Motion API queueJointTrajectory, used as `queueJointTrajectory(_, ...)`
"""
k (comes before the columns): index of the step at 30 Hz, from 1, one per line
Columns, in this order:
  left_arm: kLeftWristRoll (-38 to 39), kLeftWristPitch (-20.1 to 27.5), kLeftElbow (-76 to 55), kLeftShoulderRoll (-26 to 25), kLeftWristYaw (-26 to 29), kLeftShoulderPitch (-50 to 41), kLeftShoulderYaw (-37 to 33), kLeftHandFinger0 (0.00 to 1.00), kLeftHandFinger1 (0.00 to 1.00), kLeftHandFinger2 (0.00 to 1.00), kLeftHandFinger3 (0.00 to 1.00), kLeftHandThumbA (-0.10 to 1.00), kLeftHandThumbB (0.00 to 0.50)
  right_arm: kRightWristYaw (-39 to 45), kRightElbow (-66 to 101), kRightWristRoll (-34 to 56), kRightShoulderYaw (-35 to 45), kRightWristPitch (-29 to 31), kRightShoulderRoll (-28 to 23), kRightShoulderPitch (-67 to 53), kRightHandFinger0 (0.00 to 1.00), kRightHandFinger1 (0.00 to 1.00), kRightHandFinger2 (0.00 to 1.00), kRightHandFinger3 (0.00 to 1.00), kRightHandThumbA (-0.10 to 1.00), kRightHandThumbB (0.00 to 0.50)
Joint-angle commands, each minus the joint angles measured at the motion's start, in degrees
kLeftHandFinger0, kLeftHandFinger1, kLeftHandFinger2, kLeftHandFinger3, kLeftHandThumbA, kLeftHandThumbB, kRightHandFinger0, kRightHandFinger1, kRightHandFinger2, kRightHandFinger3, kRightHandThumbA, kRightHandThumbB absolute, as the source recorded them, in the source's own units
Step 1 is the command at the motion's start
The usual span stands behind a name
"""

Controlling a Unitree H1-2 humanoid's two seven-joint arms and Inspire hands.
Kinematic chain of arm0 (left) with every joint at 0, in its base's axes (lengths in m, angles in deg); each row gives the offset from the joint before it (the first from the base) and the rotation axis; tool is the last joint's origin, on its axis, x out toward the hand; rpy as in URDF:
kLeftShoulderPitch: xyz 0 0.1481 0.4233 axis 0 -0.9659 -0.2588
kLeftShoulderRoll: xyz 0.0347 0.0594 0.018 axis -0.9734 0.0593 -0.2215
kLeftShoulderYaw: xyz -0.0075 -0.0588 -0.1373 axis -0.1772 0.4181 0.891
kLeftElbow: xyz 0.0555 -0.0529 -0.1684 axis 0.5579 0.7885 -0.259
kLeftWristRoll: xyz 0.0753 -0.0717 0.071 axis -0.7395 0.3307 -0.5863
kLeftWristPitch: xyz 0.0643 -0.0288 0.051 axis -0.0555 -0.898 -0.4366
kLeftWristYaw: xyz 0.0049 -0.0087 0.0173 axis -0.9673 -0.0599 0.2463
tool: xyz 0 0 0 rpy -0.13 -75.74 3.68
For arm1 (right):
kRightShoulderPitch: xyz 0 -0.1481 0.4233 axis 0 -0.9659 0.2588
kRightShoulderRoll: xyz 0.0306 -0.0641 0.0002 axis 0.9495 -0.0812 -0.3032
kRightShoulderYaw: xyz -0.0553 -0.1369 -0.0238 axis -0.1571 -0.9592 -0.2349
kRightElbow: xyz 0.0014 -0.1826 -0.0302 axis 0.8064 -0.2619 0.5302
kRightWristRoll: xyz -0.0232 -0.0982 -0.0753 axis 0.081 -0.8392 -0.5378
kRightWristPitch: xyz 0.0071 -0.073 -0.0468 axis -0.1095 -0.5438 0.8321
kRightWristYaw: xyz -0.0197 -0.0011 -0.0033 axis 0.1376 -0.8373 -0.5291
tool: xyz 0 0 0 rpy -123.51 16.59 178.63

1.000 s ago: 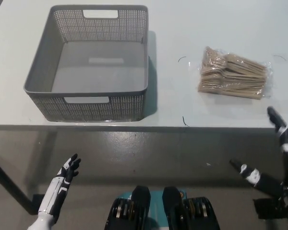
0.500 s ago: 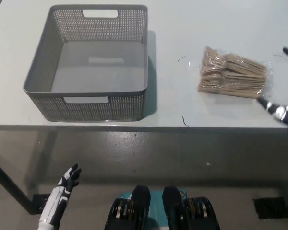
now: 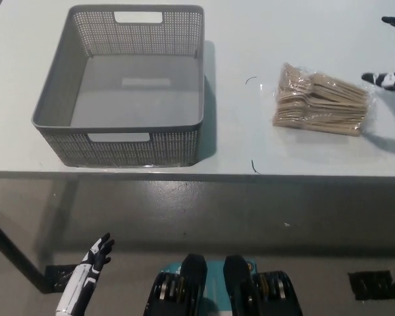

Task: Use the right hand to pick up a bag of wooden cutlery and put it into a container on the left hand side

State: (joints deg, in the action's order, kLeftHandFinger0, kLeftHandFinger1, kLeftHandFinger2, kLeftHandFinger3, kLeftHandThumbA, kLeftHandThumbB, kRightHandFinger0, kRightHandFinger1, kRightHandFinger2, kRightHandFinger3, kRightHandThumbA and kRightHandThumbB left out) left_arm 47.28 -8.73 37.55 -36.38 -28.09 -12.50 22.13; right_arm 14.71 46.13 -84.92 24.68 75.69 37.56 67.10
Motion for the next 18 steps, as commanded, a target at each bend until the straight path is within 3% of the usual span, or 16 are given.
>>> queueJointTrajectory(1, -0.57, 2.21, -1.05, -1.16, 0.12, 0.71, -0.4, 1.0, 1.0, 1.0, 1.0, 1.0, 0.379, 4.0, -4.33, -1.37, -1.7, 0.2, -1.6, 7.02, 1.0, 1.0, 1.0, 1.0, 0.78, 0.499)
queueJointTrajectory(10, -0.62, 2.21, -1.55, -1.82, -0.29, 1.22, -0.87, 1.0, 1.0, 1.0, 1.0, 1.0, 0.366, 10.69, -12.31, -1.86, -7.14, 2.82, -1.52, 14.11, 1.0, 1.0, 1.0, 1.0, 0.9, 0.5)
queueJointTrajectory(13, -0.37, 2.21, -1.18, -1.86, -0.43, 1.84, -0.9, 1.0, 1.0, 1.0, 1.0, 1.0, 0.373, 14.26, -16.86, 0.11, -7.74, 3.53, -0.94, 17.09, 1.0, 1.0, 1.0, 1.0, 0.84, 0.5)
queueJointTrajectory(18, -0.62, 2.21, -1.25, -2.12, -0.35, 2.12, -1.38, 1.0, 1.0, 1.0, 1.0, 1.0, 0.36, 18.18, -20.75, -0.75, -10.59, 5.93, -0.37, 20.23, 1.0, 1.0, 1.0, 1.0, 0.83, 0.5)
